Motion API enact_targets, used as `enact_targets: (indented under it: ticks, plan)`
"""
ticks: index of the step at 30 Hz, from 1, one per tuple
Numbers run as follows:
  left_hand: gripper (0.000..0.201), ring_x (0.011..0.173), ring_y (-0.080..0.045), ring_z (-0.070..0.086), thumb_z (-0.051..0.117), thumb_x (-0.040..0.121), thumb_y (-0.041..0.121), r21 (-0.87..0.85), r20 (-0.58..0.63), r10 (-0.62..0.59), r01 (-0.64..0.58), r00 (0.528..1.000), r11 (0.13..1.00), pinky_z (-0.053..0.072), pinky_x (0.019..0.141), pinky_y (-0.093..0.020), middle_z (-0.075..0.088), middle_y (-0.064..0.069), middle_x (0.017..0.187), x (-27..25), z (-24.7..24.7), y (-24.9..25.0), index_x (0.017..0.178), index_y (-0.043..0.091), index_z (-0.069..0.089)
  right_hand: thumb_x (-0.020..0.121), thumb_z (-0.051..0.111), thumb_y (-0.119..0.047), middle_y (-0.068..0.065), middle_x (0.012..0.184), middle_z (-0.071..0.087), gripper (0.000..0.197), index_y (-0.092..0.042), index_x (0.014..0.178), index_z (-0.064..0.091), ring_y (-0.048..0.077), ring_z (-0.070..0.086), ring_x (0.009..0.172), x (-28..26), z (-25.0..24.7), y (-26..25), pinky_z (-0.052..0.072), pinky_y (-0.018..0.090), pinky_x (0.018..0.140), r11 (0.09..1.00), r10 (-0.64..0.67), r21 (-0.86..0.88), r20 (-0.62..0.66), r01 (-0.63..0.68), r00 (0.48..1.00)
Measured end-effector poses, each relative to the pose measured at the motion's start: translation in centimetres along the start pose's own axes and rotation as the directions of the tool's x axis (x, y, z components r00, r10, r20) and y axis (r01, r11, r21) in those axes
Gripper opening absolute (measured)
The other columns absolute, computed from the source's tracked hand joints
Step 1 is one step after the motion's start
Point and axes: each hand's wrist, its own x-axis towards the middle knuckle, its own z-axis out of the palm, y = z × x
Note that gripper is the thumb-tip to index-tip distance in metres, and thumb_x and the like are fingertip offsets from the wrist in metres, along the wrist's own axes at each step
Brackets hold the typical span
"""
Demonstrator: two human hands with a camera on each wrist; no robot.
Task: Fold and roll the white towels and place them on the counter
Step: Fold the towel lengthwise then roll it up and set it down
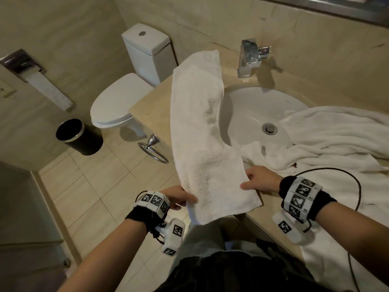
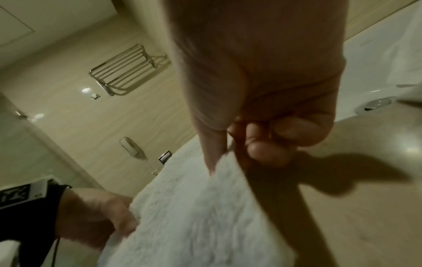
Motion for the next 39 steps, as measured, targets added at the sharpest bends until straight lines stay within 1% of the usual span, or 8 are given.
enact_targets:
  ticks: [4,9,14,19,25,31,35,39]
  plan:
    - [0.025,0.102,-0.023,0.062,0.064,0.085,0.011,-0.115,0.017,-0.030,0.032,0.999,0.993,0.052,0.084,-0.030,0.064,-0.008,0.112,-0.5,0.4,-1.1,0.108,0.011,0.056,0.085,0.066,-0.024,-0.004,0.035,0.055,0.032,-0.009,0.059,0.056,0.008,0.045,0.026,-0.3,0.0,0.0,0.042,0.022,0.042,0.978,0.170,-0.142,0.129,-0.151,0.977]
    - [0.012,0.069,-0.017,0.066,0.057,0.089,0.003,-0.253,0.018,-0.031,0.034,0.999,0.967,0.058,0.064,-0.025,0.065,-0.009,0.090,-0.7,1.3,-2.3,0.101,0.003,0.055,0.084,0.066,-0.038,-0.003,0.041,0.053,0.040,-0.011,0.059,0.050,0.014,0.048,0.038,-0.6,-0.3,-0.3,0.039,0.020,0.043,0.925,0.260,-0.311,0.099,-0.218,0.961]
    - [0.019,0.075,-0.023,0.063,0.051,0.094,0.009,-0.334,-0.091,0.034,-0.063,0.995,0.940,0.058,0.058,-0.028,0.063,-0.014,0.090,-1.2,1.9,-1.7,0.106,-0.006,0.053,0.086,0.055,-0.030,-0.009,0.066,0.038,0.025,-0.020,0.072,0.036,0.019,0.046,0.075,-1.3,0.6,-1.1,0.029,0.025,0.053,0.807,-0.149,-0.586,-0.093,0.067,0.984]
    - [0.037,0.068,-0.022,0.069,0.059,0.087,0.000,-0.471,-0.021,0.066,-0.068,0.998,0.880,0.058,0.056,-0.028,0.062,-0.019,0.106,-2.2,2.0,-1.4,0.121,-0.004,0.043,0.087,0.054,-0.028,-0.014,0.076,0.043,0.008,-0.025,0.090,0.047,0.014,0.048,0.082,-2.1,2.6,-1.4,0.039,0.026,0.070,0.767,-0.355,-0.514,0.159,0.384,0.921]
    - [0.023,0.039,-0.011,0.049,0.046,0.088,-0.012,-0.575,0.035,0.046,-0.017,0.998,0.818,0.041,0.035,-0.016,0.048,-0.013,0.074,-2.4,2.6,-1.9,0.106,0.000,0.041,0.076,0.064,-0.051,-0.001,0.118,0.045,0.061,-0.021,0.125,0.043,0.021,0.045,0.106,-1.9,5.8,-0.6,0.037,0.033,0.086,0.464,-0.382,-0.757,0.297,0.460,0.875]
    - [0.036,0.053,-0.015,0.042,0.033,0.088,-0.017,-0.610,-0.081,0.021,-0.066,0.996,0.790,0.030,0.033,-0.015,0.043,-0.012,0.076,-3.4,2.4,-2.8,0.107,0.014,0.031,0.041,0.084,-0.009,0.000,0.079,0.059,0.055,-0.017,0.089,0.059,0.017,0.054,0.061,-1.5,6.7,1.2,0.046,0.027,0.046,0.192,-0.636,-0.897,0.196,0.399,0.746]
    - [0.035,0.036,-0.011,0.043,0.037,0.088,-0.016,-0.563,-0.123,0.072,-0.129,0.990,0.816,0.031,0.033,-0.014,0.046,-0.007,0.065,-4.0,2.7,-3.1,0.075,0.016,0.041,0.044,0.087,-0.005,0.002,0.067,0.060,0.047,-0.012,0.087,0.067,0.018,0.056,0.051,-2.6,4.9,2.0,0.047,0.027,0.037,0.173,-0.740,-0.880,0.180,0.442,0.648]
    - [0.030,0.042,-0.011,0.039,0.040,0.088,-0.013,-0.519,-0.209,0.127,-0.220,0.970,0.826,0.033,0.036,-0.017,0.042,-0.007,0.062,-4.9,4.8,-2.4,0.088,0.017,0.039,0.071,0.059,-0.001,0.007,0.068,0.061,0.019,-0.007,0.090,0.059,0.023,0.058,0.053,-3.8,2.7,3.1,0.049,0.031,0.043,0.150,-0.830,-0.895,0.116,0.419,0.545]
